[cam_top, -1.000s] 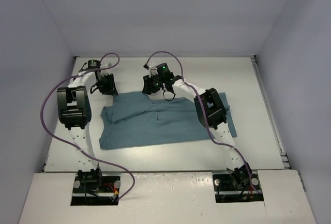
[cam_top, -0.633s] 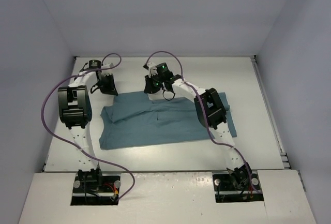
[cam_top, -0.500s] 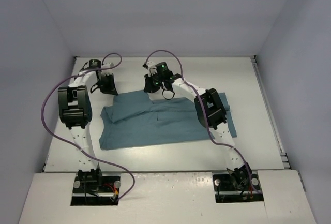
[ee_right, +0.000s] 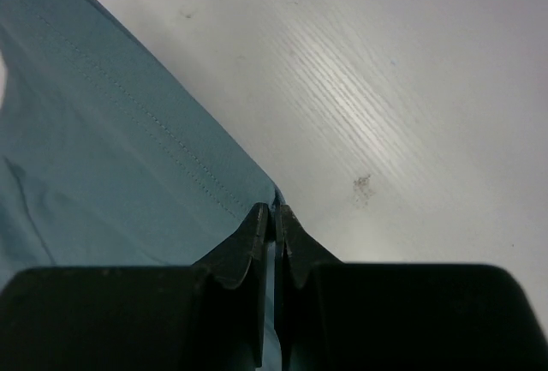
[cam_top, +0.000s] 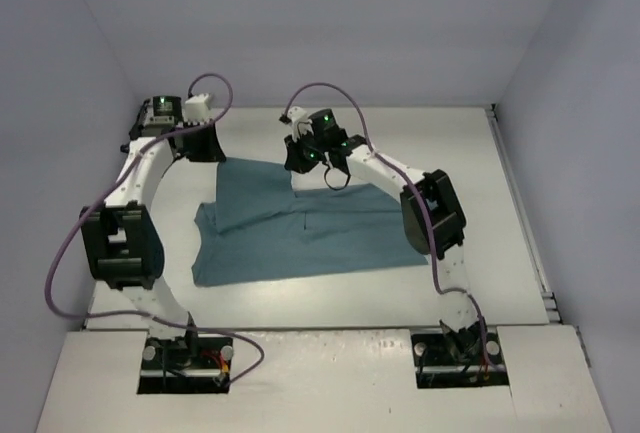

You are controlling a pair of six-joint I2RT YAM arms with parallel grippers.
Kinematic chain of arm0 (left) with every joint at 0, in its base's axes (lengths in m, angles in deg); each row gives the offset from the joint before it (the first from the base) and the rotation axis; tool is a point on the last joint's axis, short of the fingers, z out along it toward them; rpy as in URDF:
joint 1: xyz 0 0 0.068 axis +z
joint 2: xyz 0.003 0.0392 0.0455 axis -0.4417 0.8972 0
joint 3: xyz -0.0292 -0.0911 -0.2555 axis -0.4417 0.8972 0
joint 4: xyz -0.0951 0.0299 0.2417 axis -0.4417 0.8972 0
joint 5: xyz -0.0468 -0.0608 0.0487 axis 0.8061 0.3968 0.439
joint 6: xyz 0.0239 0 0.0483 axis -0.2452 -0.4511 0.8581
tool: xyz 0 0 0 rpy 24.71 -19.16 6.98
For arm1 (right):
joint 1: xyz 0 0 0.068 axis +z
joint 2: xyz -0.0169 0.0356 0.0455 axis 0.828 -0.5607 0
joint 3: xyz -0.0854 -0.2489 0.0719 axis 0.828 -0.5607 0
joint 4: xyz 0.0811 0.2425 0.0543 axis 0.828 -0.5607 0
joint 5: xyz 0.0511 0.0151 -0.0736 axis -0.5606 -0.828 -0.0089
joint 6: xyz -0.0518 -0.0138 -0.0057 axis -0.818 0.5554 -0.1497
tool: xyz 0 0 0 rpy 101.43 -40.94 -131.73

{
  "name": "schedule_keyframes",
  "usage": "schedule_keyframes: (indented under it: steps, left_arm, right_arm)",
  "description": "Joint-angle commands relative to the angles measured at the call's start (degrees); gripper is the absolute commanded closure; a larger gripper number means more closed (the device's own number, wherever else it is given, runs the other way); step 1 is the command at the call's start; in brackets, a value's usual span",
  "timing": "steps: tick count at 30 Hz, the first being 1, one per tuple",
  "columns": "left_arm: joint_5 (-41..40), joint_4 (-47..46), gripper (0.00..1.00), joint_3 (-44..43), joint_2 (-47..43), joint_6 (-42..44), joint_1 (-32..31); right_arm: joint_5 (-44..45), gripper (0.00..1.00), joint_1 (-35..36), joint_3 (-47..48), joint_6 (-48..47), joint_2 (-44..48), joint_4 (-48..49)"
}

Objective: Fold and stack the t-shirts

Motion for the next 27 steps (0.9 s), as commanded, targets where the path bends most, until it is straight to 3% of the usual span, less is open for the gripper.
schedule_keyframes:
  steps: [1,10,19,27]
  left_arm:
    - [-1.50,-2.13,1.00,9.48,-9.61,-1.03,-1.22]
    - [-4.06,-2.05,1.00,23.52,-23.64,-6.20,-10.77]
    - [-2.93,-1.57,1.00,35.94,-41.06,-16.42,-11.96]
    - [-4.37,-1.84,1.00,43.45,-45.81,-25.60,-16.39]
  right_arm:
    - [1.25,0.99,1.05,-7.56,-3.58,9.65,1.32]
    - [4.67,0.99,3.77,-22.04,-4.56,19.04,1.50]
    - [7.30,0.99,5.55,-32.39,-3.31,24.88,1.76]
    - [8.75,0.99,7.23,-37.12,-2.48,27.55,2.05]
